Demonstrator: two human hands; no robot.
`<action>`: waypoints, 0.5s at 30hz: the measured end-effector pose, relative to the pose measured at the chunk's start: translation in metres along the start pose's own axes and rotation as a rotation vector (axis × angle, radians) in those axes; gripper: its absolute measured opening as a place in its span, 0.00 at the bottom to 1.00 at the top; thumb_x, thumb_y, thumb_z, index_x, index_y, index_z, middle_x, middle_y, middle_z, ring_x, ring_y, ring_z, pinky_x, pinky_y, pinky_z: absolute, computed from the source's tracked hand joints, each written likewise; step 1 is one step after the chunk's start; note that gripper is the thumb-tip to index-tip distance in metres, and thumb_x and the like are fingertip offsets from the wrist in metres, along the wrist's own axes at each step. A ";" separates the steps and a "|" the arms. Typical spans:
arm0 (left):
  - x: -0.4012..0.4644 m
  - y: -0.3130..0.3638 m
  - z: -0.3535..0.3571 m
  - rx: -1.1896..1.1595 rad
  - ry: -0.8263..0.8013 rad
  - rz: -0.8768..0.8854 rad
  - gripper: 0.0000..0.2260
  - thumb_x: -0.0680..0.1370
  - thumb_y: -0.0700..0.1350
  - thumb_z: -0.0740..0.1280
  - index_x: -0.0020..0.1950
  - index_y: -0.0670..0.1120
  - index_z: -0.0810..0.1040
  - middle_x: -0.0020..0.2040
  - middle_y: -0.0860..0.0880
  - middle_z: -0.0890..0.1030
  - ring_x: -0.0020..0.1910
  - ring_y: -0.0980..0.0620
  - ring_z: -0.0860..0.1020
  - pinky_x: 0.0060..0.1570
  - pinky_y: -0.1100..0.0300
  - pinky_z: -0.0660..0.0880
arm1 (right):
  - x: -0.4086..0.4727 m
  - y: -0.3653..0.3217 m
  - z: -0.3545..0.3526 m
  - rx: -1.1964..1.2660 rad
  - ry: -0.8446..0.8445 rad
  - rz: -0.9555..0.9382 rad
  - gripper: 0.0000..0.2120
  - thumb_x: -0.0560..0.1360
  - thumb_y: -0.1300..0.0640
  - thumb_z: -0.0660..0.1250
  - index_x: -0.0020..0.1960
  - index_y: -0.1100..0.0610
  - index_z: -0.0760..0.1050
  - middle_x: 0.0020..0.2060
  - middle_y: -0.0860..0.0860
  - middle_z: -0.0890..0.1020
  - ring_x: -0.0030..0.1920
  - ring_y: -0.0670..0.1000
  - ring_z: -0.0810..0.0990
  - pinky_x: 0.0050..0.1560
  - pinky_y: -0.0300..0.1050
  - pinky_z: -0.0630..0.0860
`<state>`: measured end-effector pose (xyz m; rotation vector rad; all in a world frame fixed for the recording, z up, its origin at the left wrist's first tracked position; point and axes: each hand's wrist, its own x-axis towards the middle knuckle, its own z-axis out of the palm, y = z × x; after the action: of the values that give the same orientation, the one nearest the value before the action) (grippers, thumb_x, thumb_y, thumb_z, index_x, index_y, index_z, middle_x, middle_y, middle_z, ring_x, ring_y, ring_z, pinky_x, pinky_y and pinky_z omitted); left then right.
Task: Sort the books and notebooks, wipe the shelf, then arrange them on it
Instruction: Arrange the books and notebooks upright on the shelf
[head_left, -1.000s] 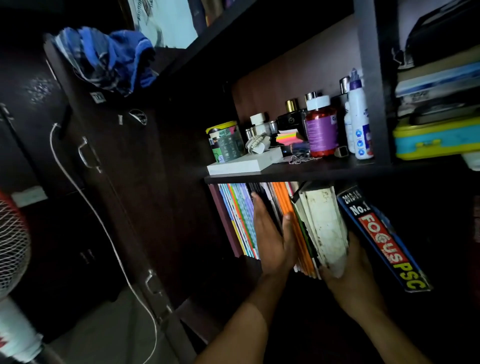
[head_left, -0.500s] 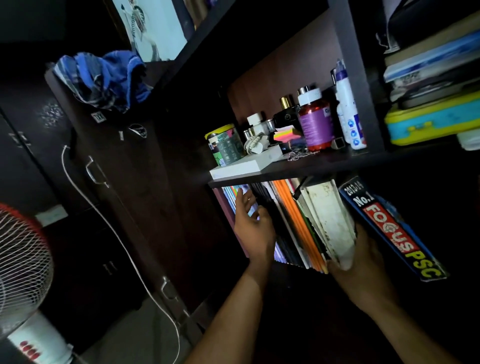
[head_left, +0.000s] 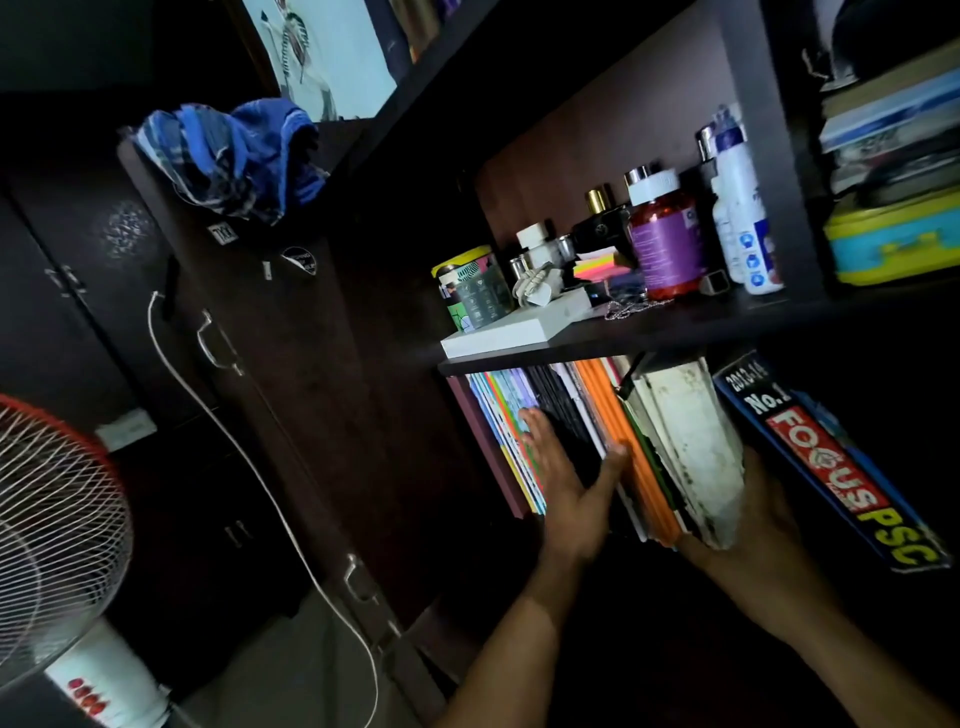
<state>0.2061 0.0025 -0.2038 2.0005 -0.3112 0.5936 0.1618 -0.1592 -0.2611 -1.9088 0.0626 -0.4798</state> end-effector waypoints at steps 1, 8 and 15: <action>-0.002 -0.003 -0.013 -0.054 -0.008 0.053 0.45 0.79 0.62 0.67 0.83 0.55 0.39 0.81 0.63 0.36 0.79 0.65 0.38 0.76 0.69 0.42 | 0.000 0.000 -0.001 0.011 -0.006 -0.002 0.61 0.67 0.52 0.81 0.82 0.45 0.39 0.81 0.50 0.52 0.80 0.59 0.55 0.75 0.64 0.62; 0.066 0.022 -0.006 0.000 0.209 -0.137 0.55 0.70 0.80 0.54 0.82 0.49 0.34 0.80 0.56 0.31 0.78 0.60 0.31 0.78 0.54 0.34 | 0.000 0.000 0.000 0.014 -0.021 -0.006 0.61 0.68 0.53 0.81 0.82 0.46 0.39 0.81 0.50 0.51 0.79 0.59 0.56 0.75 0.62 0.63; 0.023 -0.012 -0.029 0.039 0.112 0.038 0.49 0.73 0.72 0.66 0.83 0.53 0.45 0.83 0.58 0.42 0.81 0.61 0.41 0.81 0.48 0.45 | -0.003 -0.001 -0.002 0.014 0.042 0.015 0.52 0.71 0.55 0.79 0.82 0.45 0.46 0.77 0.53 0.61 0.75 0.60 0.65 0.70 0.63 0.71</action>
<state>0.2227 0.0341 -0.1893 1.9936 -0.2721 0.7376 0.1582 -0.1601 -0.2600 -1.8836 0.1010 -0.5093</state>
